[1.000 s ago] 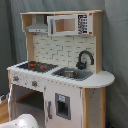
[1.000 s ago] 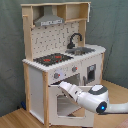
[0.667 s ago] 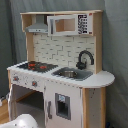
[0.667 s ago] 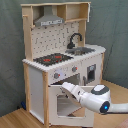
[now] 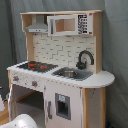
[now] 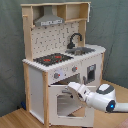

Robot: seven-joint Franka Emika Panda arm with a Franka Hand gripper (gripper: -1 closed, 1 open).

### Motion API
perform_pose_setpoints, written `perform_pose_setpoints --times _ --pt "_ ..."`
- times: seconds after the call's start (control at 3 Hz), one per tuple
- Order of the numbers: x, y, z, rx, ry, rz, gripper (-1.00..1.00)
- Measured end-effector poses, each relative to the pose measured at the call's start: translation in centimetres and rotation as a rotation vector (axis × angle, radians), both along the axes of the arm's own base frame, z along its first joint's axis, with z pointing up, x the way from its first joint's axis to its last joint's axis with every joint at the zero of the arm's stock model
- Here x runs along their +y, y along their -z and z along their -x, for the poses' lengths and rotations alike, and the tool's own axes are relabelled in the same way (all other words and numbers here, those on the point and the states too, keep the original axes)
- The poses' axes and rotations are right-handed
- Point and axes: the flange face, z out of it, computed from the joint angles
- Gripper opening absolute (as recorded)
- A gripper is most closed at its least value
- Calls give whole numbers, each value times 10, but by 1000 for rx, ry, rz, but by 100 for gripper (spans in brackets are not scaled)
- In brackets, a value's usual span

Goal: Play with the kitchen

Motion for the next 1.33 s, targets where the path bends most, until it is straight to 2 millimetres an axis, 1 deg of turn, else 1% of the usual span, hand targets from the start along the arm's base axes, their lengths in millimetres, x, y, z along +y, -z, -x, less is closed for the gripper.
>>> perform_pose_setpoints --times 0.33,0.67,1.0,1.33 --pt "-31 11 -5 11 39 -21 100" --pt "-62 27 -6 20 90 -35 100" --pt "-106 39 -20 21 174 -26 100" --pt "-138 32 -60 12 270 22 100"
